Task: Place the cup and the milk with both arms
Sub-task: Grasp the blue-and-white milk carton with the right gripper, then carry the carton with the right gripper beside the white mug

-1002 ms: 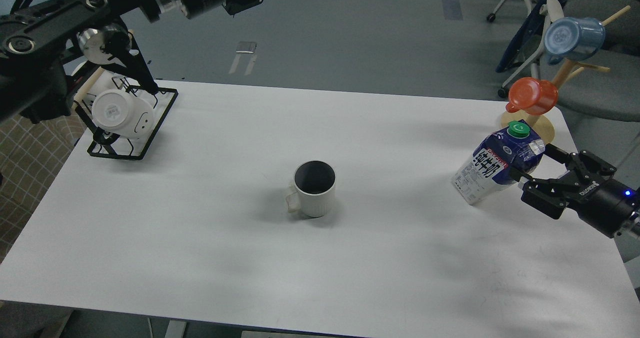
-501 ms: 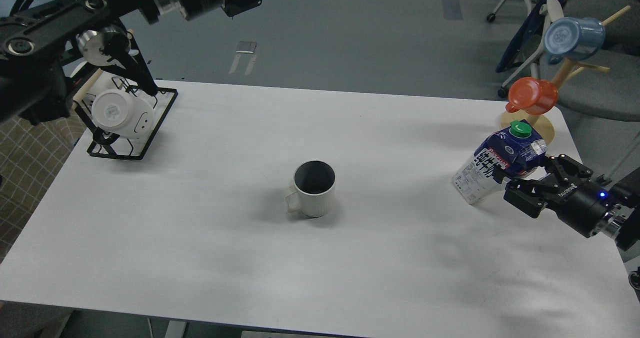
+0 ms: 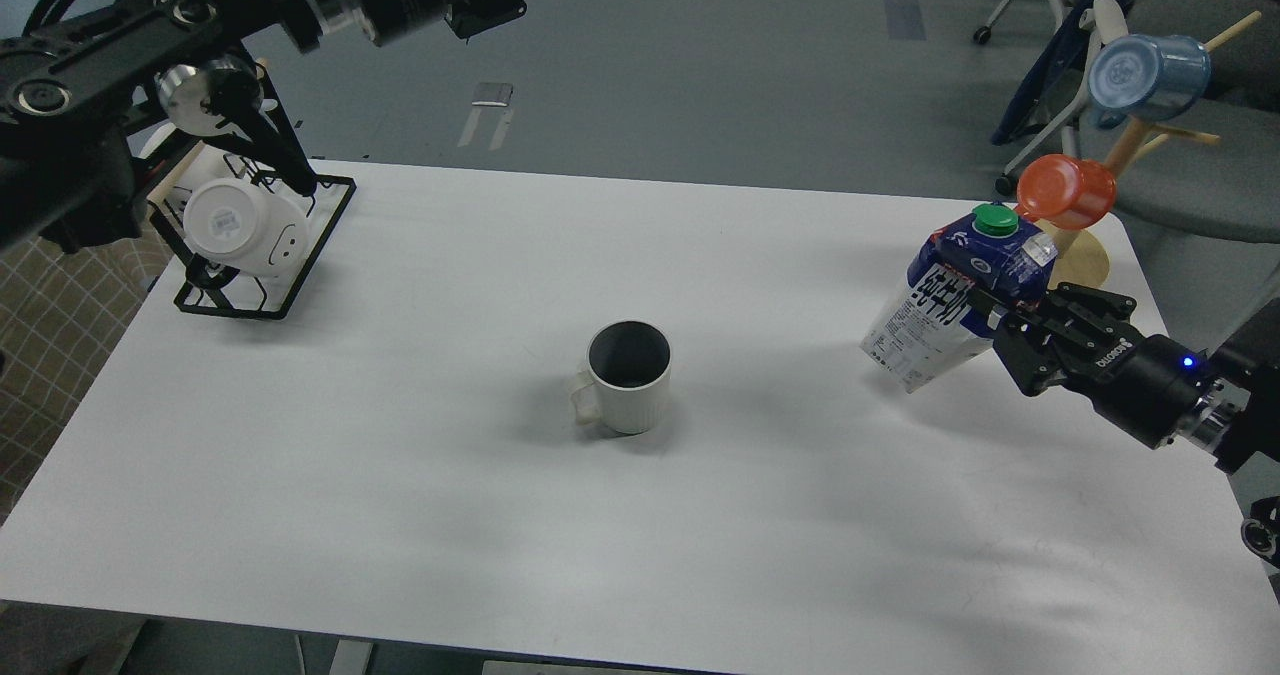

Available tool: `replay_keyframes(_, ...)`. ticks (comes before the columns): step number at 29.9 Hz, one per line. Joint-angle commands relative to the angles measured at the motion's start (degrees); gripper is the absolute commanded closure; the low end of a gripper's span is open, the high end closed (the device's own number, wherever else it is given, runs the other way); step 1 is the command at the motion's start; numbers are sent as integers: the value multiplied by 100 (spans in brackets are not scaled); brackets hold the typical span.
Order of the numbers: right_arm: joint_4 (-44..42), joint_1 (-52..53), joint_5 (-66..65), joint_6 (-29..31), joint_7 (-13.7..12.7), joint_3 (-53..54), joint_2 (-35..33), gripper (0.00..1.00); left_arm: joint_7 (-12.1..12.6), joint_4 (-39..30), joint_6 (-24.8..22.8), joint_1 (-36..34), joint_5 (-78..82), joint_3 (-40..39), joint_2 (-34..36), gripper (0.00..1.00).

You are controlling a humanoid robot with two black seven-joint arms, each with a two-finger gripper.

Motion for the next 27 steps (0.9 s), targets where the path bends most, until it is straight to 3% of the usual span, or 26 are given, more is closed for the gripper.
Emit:
replay_keyframes(1, 125, 233, 21, 0, -1, -22, 22, 100, 0, -4, 0, 10, 0, 0, 41, 2)
replay_keyframes(13, -532, 1244, -58, 0, -1, -909, 1173, 99, 9, -4, 0, 10, 0, -9, 59, 2)
replay_keyframes(27, -1412, 1622, -50, 0, -1, -1542, 2316, 98, 0, 5, 0, 46, 0, -9, 85, 2)
